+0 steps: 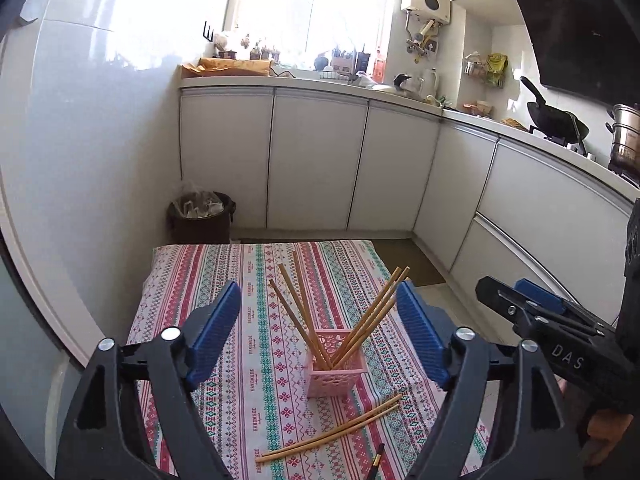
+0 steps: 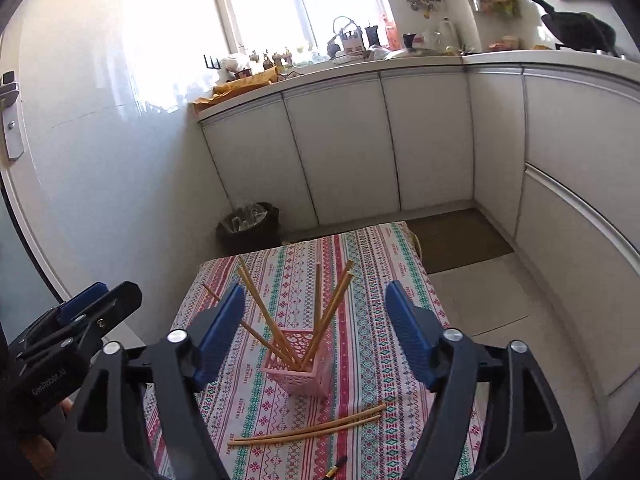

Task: Organize utensils
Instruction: 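Lower the left gripper to the remaining chopsticks and close on one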

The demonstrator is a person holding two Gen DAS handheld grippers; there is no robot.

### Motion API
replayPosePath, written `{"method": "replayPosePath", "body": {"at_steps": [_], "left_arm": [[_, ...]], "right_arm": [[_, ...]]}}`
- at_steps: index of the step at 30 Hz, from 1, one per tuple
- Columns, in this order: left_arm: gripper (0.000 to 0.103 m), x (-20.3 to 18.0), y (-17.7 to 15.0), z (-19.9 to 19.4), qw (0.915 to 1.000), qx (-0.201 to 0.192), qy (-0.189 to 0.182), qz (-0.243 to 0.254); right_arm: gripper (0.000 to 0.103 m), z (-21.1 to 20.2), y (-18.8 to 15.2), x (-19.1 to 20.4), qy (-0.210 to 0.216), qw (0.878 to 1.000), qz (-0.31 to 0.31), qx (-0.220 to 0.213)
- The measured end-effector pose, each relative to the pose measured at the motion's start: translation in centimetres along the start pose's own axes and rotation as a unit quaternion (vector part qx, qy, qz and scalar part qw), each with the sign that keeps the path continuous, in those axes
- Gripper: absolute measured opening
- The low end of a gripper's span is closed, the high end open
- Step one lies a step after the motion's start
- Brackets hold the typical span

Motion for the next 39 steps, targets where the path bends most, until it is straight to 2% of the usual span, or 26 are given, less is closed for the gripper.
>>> {"method": "replayPosePath", "body": {"at_steps": [1,2,8,10,12,15,17,21,22,24,27,28,31,32,33,37,39], "left_arm": [[0.090,-0.1,-0.4,0.1,1.0000,0.004,0.002,0.000],[0.095,-0.2,-0.8,0.3,0.9999,0.013,0.000,0.003],[0.096,-1.2,-3.8,2.8,0.9953,0.088,-0.003,0.042],[0.096,-1.7,-4.9,4.2,0.9906,0.126,-0.022,0.048],[0.096,-2.7,-6.0,5.7,0.9816,0.175,-0.052,0.057],[0.096,-5.3,-8.1,8.8,0.9549,0.266,-0.097,0.088],[0.096,-7.6,-9.6,10.9,0.9318,0.320,-0.121,0.120],[0.096,-11.7,-11.8,15.5,0.8906,0.401,-0.146,0.157],[0.096,-12.8,-12.4,17.1,0.8775,0.424,-0.149,0.169],[0.096,-14.0,-13.7,19.5,0.8628,0.450,-0.125,0.193],[0.095,-14.4,-14.8,22.6,0.8488,0.477,-0.105,0.204],[0.095,-14.2,-15.0,23.3,0.8465,0.482,-0.102,0.202],[0.072,-13.7,-15.8,24.7,0.8382,0.496,-0.095,0.205],[0.053,-13.6,-16.1,24.9,0.8335,0.502,-0.096,0.210],[0.045,-13.5,-16.4,25.1,0.8307,0.506,-0.095,0.212],[0.045,-13.4,-17.1,25.3,0.8342,0.500,-0.083,0.218],[0.037,-14.1,-17.3,25.0,0.8343,0.492,-0.091,0.230]], "right_arm": [[0.095,-0.2,-0.3,-0.7,-0.006,1.000,0.012,-0.003],[0.096,-0.4,-0.8,-1.8,-0.012,1.000,0.025,-0.001],[0.096,0.4,-5.8,-8.7,-0.052,0.989,0.115,0.078],[0.096,0.7,-7.9,-10.7,-0.059,0.982,0.147,0.107],[0.096,0.9,-10.6,-12.8,-0.059,0.970,0.190,0.138],[0.096,2.0,-13.9,-15.2,-0.038,0.946,0.253,0.197],[0.096,2.7,-15.6,-16.2,-0.026,0.930,0.286,0.228],[0.096,3.3,-16.6,-17.5,-0.014,0.913,0.322,0.249],[0.096,3.4,-16.7,-17.8,-0.007,0.908,0.334,0.251],[0.096,3.6,-16.8,-18.3,0.004,0.900,0.355,0.253],[0.096,4.0,-16.9,-18.5,0.013,0.891,0.368,0.266],[0.096,4.2,-16.9,-18.5,0.018,0.888,0.370,0.272],[0.096,4.5,-17.2,-18.6,0.032,0.880,0.378,0.285],[0.096,4.6,-17.2,-18.8,0.037,0.877,0.382,0.287],[0.096,4.5,-17.2,-18.8,0.040,0.876,0.385,0.288],[0.096,4.2,-17.1,-19.1,0.042,0.873,0.393,0.285],[0.096,4.3,-17.2,-19.2,0.041,0.873,0.392,0.288]]}}
Point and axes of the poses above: each gripper's, at about its wrist camera, not at the fingertips, and z roughly the way its jaws point, x to its left, y to its top, the point moved 2 cm from there along z, roughly the way its jaws point, and after that the axes turned 2 degrees about z, right-handed, at the moved point
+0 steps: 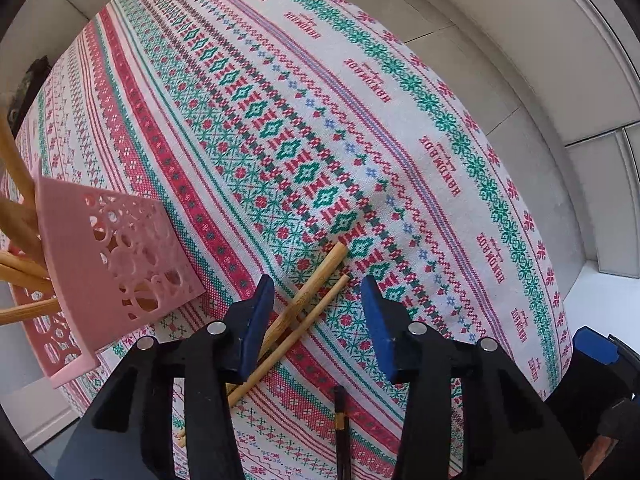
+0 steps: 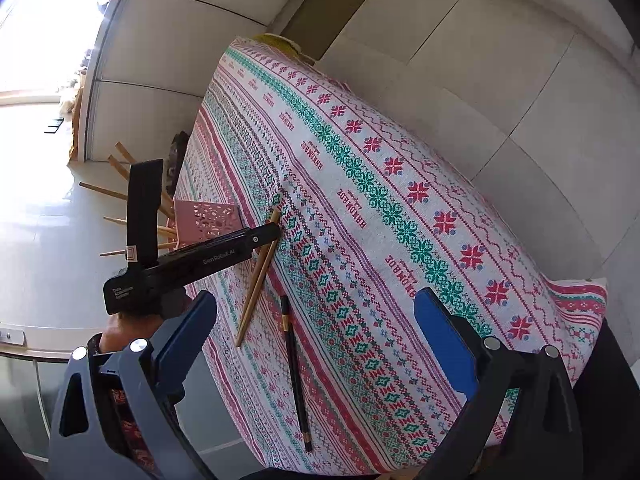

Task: Organize utensils
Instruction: 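Lower the left gripper to the remaining chopsticks and close on one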

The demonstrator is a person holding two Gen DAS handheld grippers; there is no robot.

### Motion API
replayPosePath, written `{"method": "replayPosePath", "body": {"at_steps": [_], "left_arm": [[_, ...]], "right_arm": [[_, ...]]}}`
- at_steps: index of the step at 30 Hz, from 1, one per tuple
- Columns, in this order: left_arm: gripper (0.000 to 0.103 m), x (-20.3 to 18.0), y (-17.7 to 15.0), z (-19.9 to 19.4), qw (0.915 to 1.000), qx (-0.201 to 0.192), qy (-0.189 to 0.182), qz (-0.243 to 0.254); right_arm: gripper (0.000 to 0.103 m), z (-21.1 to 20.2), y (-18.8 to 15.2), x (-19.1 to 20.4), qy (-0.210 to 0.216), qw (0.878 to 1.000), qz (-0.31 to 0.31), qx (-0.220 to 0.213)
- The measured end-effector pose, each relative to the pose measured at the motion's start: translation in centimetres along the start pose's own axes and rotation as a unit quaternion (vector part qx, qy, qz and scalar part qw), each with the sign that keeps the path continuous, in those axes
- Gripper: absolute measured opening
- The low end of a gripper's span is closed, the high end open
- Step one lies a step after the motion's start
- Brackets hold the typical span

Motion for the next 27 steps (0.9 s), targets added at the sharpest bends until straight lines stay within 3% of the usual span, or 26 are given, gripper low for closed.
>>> {"method": "replayPosePath", "body": {"at_steps": [3,9,12,14,19,27], "left_arm": [[0.018,-1.3,0.5,0.5,1.0000,0.005,0.001,0.008],[0.013,-2.1,0.0,1.4,1.0000,-0.006,0.001,-0.003],[0.010,-2.5,-2.7,1.2,0.9993,-0.027,-0.015,-0.022],[0.009,-2.2,-4.8,-0.3,0.9963,-0.065,-0.037,-0.044],[0.007,0.7,-11.0,-5.4,0.9787,-0.160,-0.065,-0.111],[0.007,6.7,-20.4,-11.2,0.9375,-0.270,-0.110,-0.190]], "right_arm": [[0.096,0.1,0.0,-0.2,-0.004,1.000,0.001,0.001],[0.096,-0.2,0.1,-0.2,-0.011,1.000,-0.001,-0.010],[0.096,0.2,-0.1,0.0,-0.017,1.000,-0.007,-0.004],[0.096,0.8,-0.4,0.3,-0.024,1.000,-0.017,0.004],[0.096,3.1,-1.6,1.8,-0.045,0.997,-0.058,0.024],[0.096,9.0,-2.7,6.8,-0.140,0.979,-0.146,0.021]]}}
Point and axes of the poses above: each gripper's, at about its wrist camera, not at the fingertips, and z roughly the way its jaws point, x to its left, y to its top, the point moved 2 cm from there along z, roughly the way its jaws point, and after that the axes turned 2 degrees about z, right-handed, at the moved point
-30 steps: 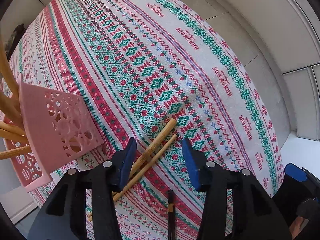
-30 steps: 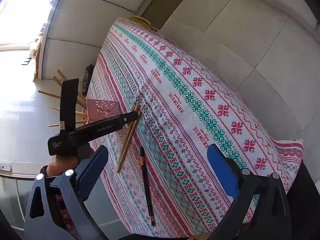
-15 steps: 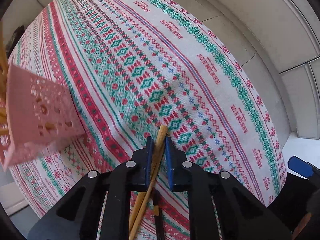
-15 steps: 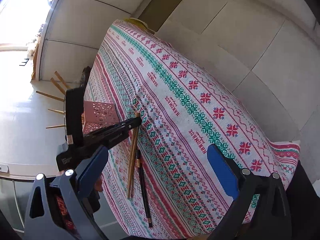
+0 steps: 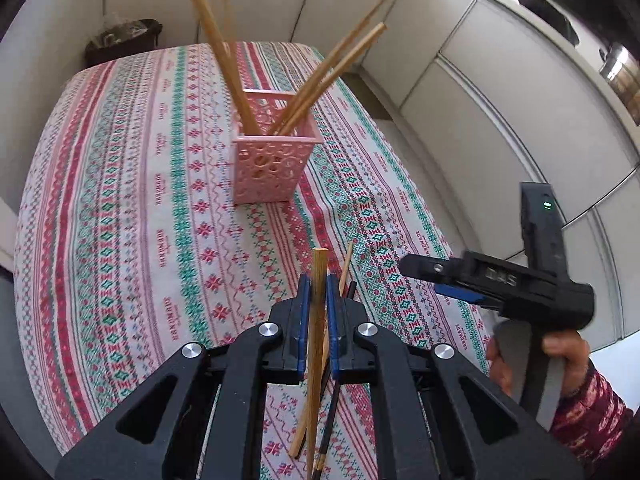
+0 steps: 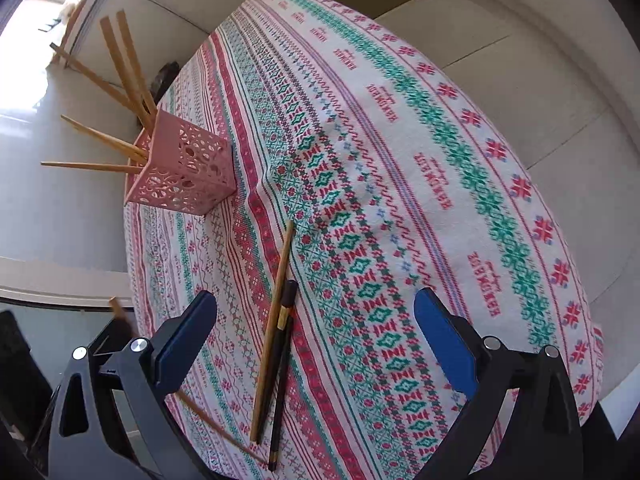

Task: Organize utensils
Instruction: 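Lower the left gripper to the remaining chopsticks and close on one, then lift the wooden chopstick upright with the left gripper while the right gripper lifts another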

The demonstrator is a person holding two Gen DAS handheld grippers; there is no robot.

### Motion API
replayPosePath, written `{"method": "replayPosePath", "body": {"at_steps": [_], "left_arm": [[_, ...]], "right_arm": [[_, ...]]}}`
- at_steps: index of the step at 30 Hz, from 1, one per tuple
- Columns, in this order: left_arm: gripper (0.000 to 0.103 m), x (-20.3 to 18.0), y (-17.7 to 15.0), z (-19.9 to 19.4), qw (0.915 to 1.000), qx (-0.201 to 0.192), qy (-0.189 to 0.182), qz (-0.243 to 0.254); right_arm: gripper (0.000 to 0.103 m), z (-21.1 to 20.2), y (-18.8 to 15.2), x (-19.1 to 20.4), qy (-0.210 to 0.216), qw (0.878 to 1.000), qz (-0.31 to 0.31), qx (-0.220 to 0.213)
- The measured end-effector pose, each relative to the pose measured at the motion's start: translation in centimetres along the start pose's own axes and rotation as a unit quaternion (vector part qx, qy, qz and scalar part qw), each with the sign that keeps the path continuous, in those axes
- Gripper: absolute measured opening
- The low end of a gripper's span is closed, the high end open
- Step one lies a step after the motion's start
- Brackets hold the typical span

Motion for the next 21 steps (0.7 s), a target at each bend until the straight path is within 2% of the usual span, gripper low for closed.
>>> {"method": "replayPosePath", "body": {"at_steps": [4,6,8,9,11,12,13,15,16,18,21], "left_arm": [[0.007,2.2,-1.5,-3.7,0.9985,-0.052,-0.004,-0.017],[0.007,2.9,-1.6,-5.6,0.9973,-0.071,-0.009,-0.018],[0.007,3.7,-1.7,-7.1,0.9958,-0.088,-0.012,-0.022],[0.007,4.1,-1.8,-7.6,0.9952,-0.094,-0.013,-0.025],[0.007,4.9,-2.0,-8.6,0.9936,-0.107,-0.021,-0.030],[0.007,5.1,-2.1,-9.2,0.9929,-0.113,-0.022,-0.031],[0.007,5.4,-2.3,-9.7,0.9924,-0.116,-0.024,-0.033],[0.007,6.0,-2.6,-10.1,0.9915,-0.121,-0.028,-0.039],[0.007,6.4,-2.8,-10.4,0.9911,-0.123,-0.026,-0.043],[0.007,7.0,-3.0,-10.8,0.9900,-0.129,-0.025,-0.052],[0.007,7.6,-3.3,-11.6,0.9880,-0.138,-0.027,-0.063]], "right_arm": [[0.095,2.7,1.0,2.6,-0.056,0.998,-0.014,0.006],[0.095,4.0,1.1,4.2,-0.099,0.994,-0.038,-0.001],[0.094,5.7,0.6,5.4,-0.134,0.990,-0.049,0.014],[0.088,6.7,0.1,5.8,-0.150,0.987,-0.049,0.026],[0.075,7.2,-0.8,7.5,-0.198,0.977,-0.076,-0.016],[0.061,7.4,-1.2,8.2,-0.214,0.972,-0.089,-0.030],[0.039,7.7,-1.4,9.1,-0.221,0.968,-0.106,-0.044],[0.007,8.1,-1.7,10.2,-0.204,0.972,-0.114,-0.037],[0.006,8.1,-1.7,10.3,-0.196,0.974,-0.105,-0.030],[0.005,7.6,-2.0,10.2,-0.152,0.985,-0.082,-0.018],[0.005,3.8,-3.1,10.4,-0.068,0.991,-0.096,-0.063]]}}
Point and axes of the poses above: each gripper's, at about its wrist camera, not at the fingertips, and z roughly the way its jaws point, x to its left, y to its top, the point moved 2 cm from there along z, roughly the way its jaws point, and after that the axes turned 2 degrees about z, right-handed, at the moved point
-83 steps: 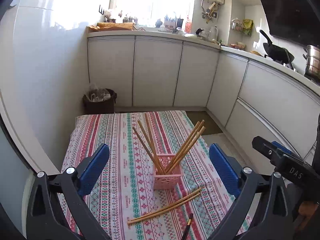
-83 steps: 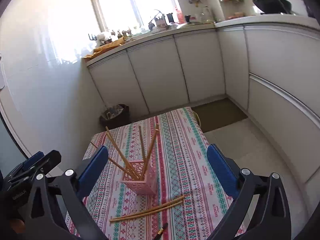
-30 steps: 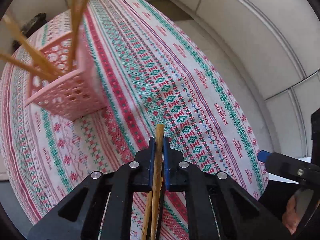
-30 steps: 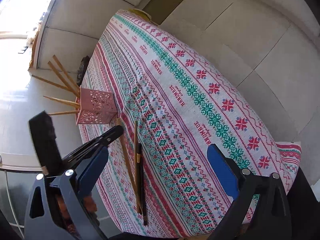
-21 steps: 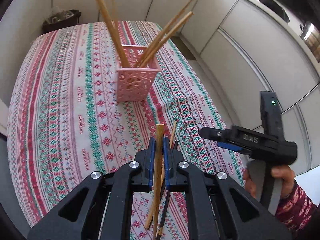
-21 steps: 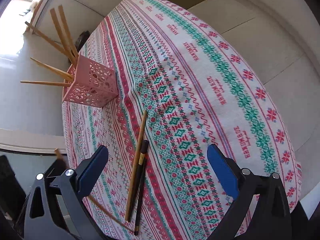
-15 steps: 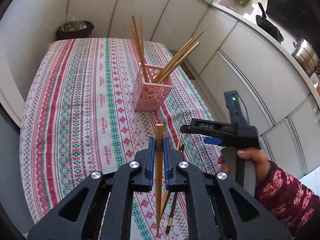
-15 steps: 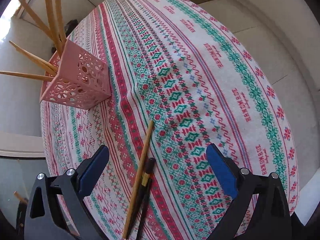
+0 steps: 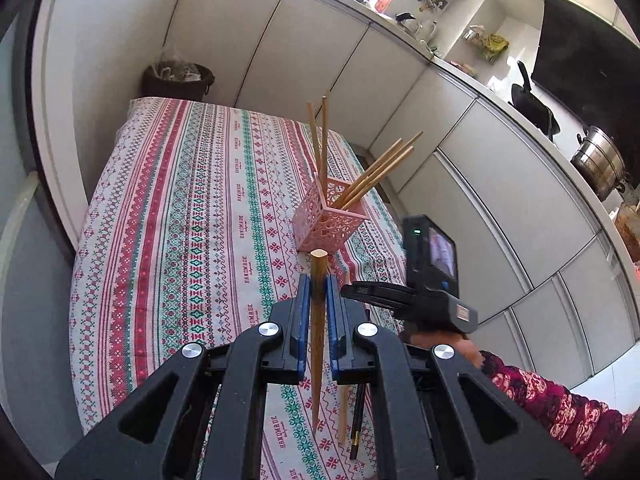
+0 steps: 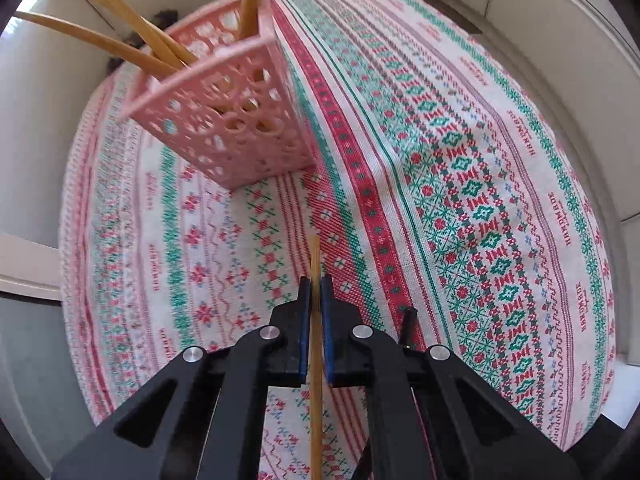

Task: Organize utensils
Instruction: 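Lift the wooden chopstick upright with the left gripper while the right gripper lifts another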

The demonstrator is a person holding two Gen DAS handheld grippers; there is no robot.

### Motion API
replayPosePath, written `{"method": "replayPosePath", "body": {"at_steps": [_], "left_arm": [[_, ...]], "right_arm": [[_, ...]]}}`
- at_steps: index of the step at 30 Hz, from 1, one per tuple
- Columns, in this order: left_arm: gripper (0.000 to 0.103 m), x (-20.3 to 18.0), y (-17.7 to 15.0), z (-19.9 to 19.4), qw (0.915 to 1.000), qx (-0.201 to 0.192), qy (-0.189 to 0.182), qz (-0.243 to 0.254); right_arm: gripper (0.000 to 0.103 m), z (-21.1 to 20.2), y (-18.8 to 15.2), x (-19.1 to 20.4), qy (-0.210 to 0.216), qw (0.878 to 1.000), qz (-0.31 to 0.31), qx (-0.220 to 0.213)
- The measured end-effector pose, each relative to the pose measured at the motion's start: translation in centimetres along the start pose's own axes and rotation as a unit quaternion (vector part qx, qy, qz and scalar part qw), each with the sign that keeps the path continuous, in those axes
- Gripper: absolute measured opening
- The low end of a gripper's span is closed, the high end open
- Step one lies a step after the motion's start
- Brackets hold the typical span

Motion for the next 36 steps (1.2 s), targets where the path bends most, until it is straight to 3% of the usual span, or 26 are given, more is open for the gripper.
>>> {"method": "replayPosePath", "body": {"at_steps": [4,8,11,17,28,36], "left_arm": [[0.007,-0.4,0.0,-0.5,1.0000,-0.009,-0.001,0.002],[0.007,-1.7,0.0,-1.0,0.9996,-0.025,0.010,0.011],[0.007,-3.8,0.1,-1.4,0.9979,-0.047,0.033,0.030],[0.007,-7.9,-0.1,-2.5,0.9906,-0.097,0.075,0.060],[0.007,-12.8,1.4,-4.0,0.9760,-0.132,0.141,0.101],[0.007,-16.4,2.8,-3.8,0.9667,-0.148,0.156,0.138]], "right_arm": [[0.005,-6.8,-1.3,-0.9,0.094,0.994,-0.027,-0.058],[0.006,-12.1,-2.4,-0.3,0.124,0.983,-0.067,-0.121],[0.006,-15.0,-4.1,1.1,0.123,0.971,-0.110,-0.172],[0.006,-20.4,-5.4,1.3,0.121,0.953,-0.160,-0.226],[0.006,-25.7,-3.7,-1.2,0.120,0.943,-0.162,-0.264],[0.006,-28.0,-2.4,-2.9,0.120,0.934,-0.162,-0.295]]}}
Point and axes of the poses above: each gripper's, at about its wrist camera, not at the fingertips, and z roughly the way its jaws point, x to its left, y to its top, the point moved 2 cm from there along z, roughly the way its jaws point, and after that the axes turned 2 degrees about z, right-handed, at the moved point
